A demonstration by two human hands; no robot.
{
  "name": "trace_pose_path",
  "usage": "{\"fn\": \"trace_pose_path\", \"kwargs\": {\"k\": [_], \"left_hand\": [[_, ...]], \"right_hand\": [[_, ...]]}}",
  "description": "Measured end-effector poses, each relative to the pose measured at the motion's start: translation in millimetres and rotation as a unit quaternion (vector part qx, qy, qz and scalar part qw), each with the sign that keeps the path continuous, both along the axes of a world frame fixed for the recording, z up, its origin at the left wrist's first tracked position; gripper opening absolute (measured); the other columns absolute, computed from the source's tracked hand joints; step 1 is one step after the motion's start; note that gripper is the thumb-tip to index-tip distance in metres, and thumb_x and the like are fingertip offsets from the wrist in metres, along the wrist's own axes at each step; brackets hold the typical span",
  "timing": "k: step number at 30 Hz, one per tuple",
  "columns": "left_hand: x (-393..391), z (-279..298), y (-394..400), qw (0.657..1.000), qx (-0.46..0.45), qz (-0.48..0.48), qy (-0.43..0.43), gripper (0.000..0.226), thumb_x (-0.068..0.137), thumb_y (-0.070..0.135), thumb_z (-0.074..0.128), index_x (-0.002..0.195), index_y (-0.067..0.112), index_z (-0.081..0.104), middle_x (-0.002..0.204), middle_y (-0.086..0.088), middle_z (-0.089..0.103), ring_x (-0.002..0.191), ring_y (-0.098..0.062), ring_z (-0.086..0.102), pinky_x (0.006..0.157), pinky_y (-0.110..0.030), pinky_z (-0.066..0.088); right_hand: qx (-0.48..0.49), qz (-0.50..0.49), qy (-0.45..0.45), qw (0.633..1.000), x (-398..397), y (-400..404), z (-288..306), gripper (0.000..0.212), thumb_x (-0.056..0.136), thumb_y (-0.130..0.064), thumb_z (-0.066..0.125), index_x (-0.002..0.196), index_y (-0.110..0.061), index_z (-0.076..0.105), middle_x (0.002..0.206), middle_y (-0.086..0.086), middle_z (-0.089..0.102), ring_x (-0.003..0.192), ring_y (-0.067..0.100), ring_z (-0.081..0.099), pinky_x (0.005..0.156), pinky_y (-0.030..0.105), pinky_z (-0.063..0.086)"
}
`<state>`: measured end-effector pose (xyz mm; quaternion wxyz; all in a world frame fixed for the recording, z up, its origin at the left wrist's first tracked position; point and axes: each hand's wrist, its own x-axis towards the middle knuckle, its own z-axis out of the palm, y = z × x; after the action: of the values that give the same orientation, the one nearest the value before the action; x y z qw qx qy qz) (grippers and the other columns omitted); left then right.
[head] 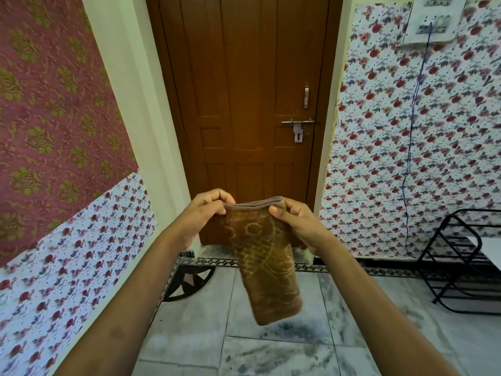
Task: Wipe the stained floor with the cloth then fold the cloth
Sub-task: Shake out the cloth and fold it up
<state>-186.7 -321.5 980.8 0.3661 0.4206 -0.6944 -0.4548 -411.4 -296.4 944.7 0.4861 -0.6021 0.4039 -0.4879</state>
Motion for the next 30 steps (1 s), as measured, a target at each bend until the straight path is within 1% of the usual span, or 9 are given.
{"fn": "trace_pose_path", "kwargs": {"k": [3,6,12,17,19,22,23,27,30], "left_hand": [[3,12,1,0.997,0.028,-0.067,-0.026,0.036,0.078,0.041,0.045,0.109,0.030,0.060,0.103,0.003,0.063,0.101,-0.020,0.057,0.094,-0.043,0.042],[-10,20,3,0.992,0.027,-0.077,-0.100,0.058,0.067,0.067,0.059,0.117,0.041,0.051,0.117,0.002,0.059,0.110,-0.017,0.057,0.096,-0.038,0.045],[-40,33,6,0.979,-0.063,-0.069,-0.181,0.012,0.087,0.032,0.062,0.083,0.021,0.062,0.083,0.001,0.060,0.084,-0.017,0.058,0.073,-0.032,0.046],[-58,58,9,0.955,-0.107,-0.101,-0.258,0.013,0.095,0.032,0.049,0.091,0.020,0.053,0.094,-0.004,0.058,0.088,-0.020,0.056,0.071,-0.031,0.043],[-61,69,8,0.957,-0.107,-0.103,-0.248,0.012,0.096,0.030,0.048,0.094,0.019,0.053,0.098,-0.004,0.058,0.093,-0.021,0.057,0.074,-0.032,0.046],[-59,87,5,0.966,-0.101,-0.106,-0.212,0.012,0.095,0.029,0.049,0.095,0.018,0.054,0.093,0.001,0.059,0.090,-0.016,0.059,0.074,-0.029,0.048],[-57,92,4,0.970,-0.100,-0.104,-0.197,0.012,0.095,0.029,0.049,0.093,0.018,0.054,0.091,0.003,0.059,0.086,-0.012,0.060,0.071,-0.026,0.048],[-46,109,-2,0.987,-0.087,-0.071,-0.116,0.012,0.094,0.029,0.052,0.083,0.024,0.056,0.085,0.005,0.061,0.076,-0.007,0.063,0.063,-0.020,0.049],[-31,113,-10,0.994,-0.068,-0.039,-0.070,0.014,0.093,0.030,0.053,0.082,0.024,0.057,0.087,0.002,0.062,0.081,-0.013,0.063,0.071,-0.026,0.050]], "right_hand": [[-0.029,0.004,-0.002,1.000,9,-2,9,0.010,0.093,-0.016,0.053,0.095,-0.016,0.063,0.084,-0.007,0.067,0.082,0.007,0.065,0.076,0.022,0.053],[-0.069,-0.007,0.040,0.997,12,-3,19,0.017,0.093,-0.019,0.054,0.100,-0.006,0.063,0.089,0.001,0.066,0.083,0.010,0.064,0.074,0.024,0.051],[-0.040,-0.045,0.021,0.998,5,-6,14,0.019,0.087,-0.024,0.063,0.099,-0.010,0.057,0.104,0.013,0.064,0.092,0.014,0.063,0.083,0.032,0.052],[0.025,-0.036,-0.086,0.995,-2,-6,-5,0.051,0.063,-0.048,0.078,0.103,-0.021,0.061,0.095,-0.003,0.071,0.092,0.014,0.067,0.080,0.024,0.054],[0.054,-0.016,-0.099,0.994,-3,-3,-11,0.059,0.053,-0.051,0.082,0.100,-0.021,0.062,0.088,-0.006,0.072,0.086,0.011,0.068,0.071,0.021,0.054],[0.099,-0.011,-0.101,0.990,-2,3,-24,0.015,0.081,-0.018,0.067,0.094,-0.017,0.059,0.091,0.000,0.066,0.085,0.014,0.063,0.072,0.024,0.050],[0.113,-0.010,-0.094,0.989,-2,4,-29,0.015,0.081,-0.016,0.068,0.093,-0.017,0.059,0.091,0.001,0.066,0.085,0.014,0.063,0.076,0.027,0.051],[0.171,0.009,-0.079,0.982,-8,11,-53,0.070,0.035,-0.048,0.086,0.093,-0.017,0.063,0.082,-0.002,0.071,0.075,0.012,0.068,0.064,0.025,0.054],[0.190,0.023,-0.223,0.956,-12,13,-74,0.086,0.031,-0.045,0.092,0.103,-0.010,0.061,0.089,0.005,0.071,0.086,0.021,0.066,0.071,0.035,0.056]]}}
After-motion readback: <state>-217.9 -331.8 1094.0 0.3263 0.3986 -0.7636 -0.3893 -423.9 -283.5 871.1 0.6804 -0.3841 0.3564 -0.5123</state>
